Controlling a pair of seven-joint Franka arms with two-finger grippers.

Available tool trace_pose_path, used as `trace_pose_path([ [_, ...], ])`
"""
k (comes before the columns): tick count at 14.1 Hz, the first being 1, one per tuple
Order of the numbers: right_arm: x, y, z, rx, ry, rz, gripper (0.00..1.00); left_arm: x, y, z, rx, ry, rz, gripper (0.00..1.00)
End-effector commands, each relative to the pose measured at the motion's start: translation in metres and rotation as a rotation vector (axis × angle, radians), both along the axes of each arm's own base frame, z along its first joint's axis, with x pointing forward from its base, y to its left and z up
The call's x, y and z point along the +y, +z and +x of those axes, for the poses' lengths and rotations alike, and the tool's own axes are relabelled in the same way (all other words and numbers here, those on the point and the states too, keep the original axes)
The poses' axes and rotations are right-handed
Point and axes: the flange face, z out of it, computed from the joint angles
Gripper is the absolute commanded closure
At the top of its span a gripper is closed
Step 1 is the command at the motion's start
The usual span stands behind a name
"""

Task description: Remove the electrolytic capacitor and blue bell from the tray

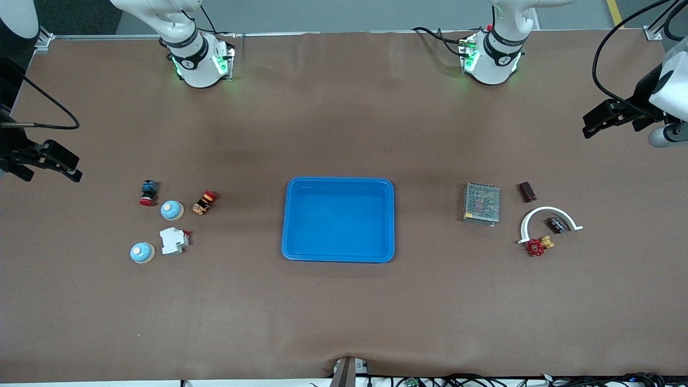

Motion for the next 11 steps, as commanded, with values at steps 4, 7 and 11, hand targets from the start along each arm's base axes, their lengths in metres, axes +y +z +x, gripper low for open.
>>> trace_pose_path([
  [4,-0.0022,0.0071,-0.0047,-0.009,-0.018,0.024,0.0,0.0032,0.0084,-0.0117,0.01,-0.016,-0.02,0.0],
  [7,-0.0014,0.0069,-0.0048,-0.008,-0.017,0.023,0.0,0.0031,0.0126,-0.0117,0.001,-0.016,-0.021,0.0],
  [11,-0.0014,0.0069,-0.0048,-0.008,-0.017,0.023,0.0,0.0049,0.0174,-0.0105,-0.01,-0.012,-0.028,0.0],
])
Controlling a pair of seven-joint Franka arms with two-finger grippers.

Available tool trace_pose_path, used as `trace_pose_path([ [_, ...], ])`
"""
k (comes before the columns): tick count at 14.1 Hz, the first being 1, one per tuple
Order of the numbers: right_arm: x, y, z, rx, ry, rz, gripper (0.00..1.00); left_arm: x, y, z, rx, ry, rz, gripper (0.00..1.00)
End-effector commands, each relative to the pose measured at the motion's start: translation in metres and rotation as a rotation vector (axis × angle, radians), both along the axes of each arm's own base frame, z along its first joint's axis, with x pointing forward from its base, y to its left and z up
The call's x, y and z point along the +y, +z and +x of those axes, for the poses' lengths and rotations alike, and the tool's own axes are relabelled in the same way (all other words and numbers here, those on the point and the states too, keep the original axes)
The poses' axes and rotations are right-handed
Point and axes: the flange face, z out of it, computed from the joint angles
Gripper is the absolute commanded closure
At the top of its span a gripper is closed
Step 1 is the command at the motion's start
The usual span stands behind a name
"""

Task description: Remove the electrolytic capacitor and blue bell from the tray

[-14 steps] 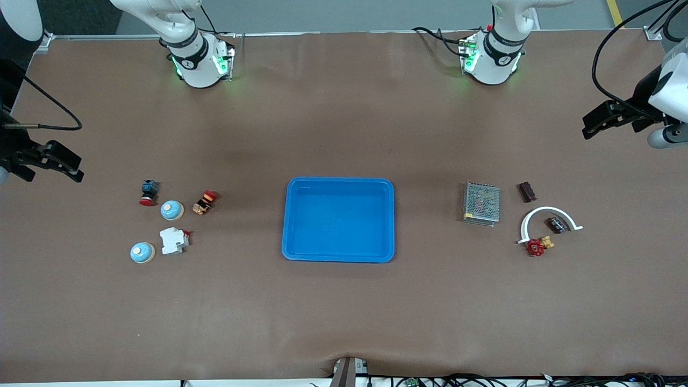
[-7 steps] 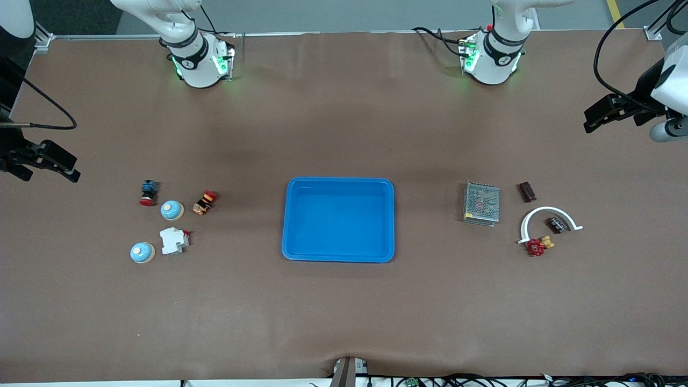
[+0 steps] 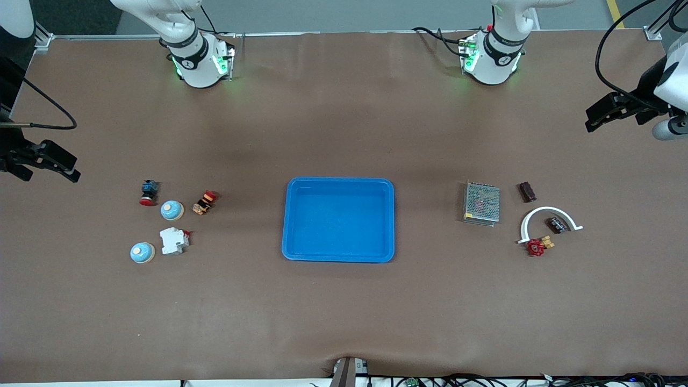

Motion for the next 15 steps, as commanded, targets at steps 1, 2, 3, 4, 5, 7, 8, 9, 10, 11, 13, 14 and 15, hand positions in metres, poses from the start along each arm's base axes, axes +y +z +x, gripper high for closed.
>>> trace_pose_path([
  [1,-0.001,0.007,-0.005,-0.006,-0.015,0.018,0.0,0.003,0.011,-0.005,-0.01,-0.015,-0.029,0.0],
  [2,0.0,0.007,-0.005,-0.004,-0.013,0.018,0.0,0.005,0.016,-0.003,-0.022,-0.013,-0.03,0.0],
  [3,-0.001,0.007,-0.005,-0.006,-0.015,0.018,0.0,0.006,0.017,-0.002,-0.022,-0.011,-0.032,0.0],
  [4,-0.001,0.007,-0.005,-0.004,-0.015,0.018,0.0,0.005,0.017,-0.002,-0.021,-0.012,-0.041,0.0],
  [5,-0.001,0.006,-0.005,-0.003,-0.015,0.018,0.0,0.004,0.014,0.0,-0.016,-0.012,-0.048,0.0],
  [7,-0.001,0.007,-0.005,-0.004,-0.015,0.016,0.0,0.003,0.013,0.0,-0.013,-0.015,-0.049,0.0],
  [8,-0.002,0.007,-0.006,-0.004,-0.016,0.016,0.0,0.002,0.012,-0.004,-0.004,-0.014,-0.051,0.0],
  [9,-0.003,0.006,-0.005,-0.003,-0.018,0.016,0.0,0.001,0.016,-0.005,-0.01,-0.015,-0.05,0.0],
  [10,-0.001,0.006,-0.005,-0.003,-0.015,0.017,0.0,0.0,0.017,-0.005,-0.013,-0.017,-0.05,0.0],
  [11,-0.002,0.006,-0.005,-0.003,-0.016,0.017,0.0,0.0,0.018,-0.006,-0.015,-0.018,-0.048,0.0],
  [13,-0.002,0.007,-0.006,-0.004,-0.016,0.016,0.0,0.001,0.023,-0.005,-0.028,-0.017,-0.035,0.0],
  [14,-0.002,0.006,-0.005,-0.003,-0.016,0.017,0.0,0.001,0.027,-0.003,-0.037,-0.018,-0.038,0.0],
  [15,-0.003,0.006,-0.005,-0.003,-0.018,0.017,0.0,0.001,0.026,-0.002,-0.035,-0.018,-0.036,0.0],
])
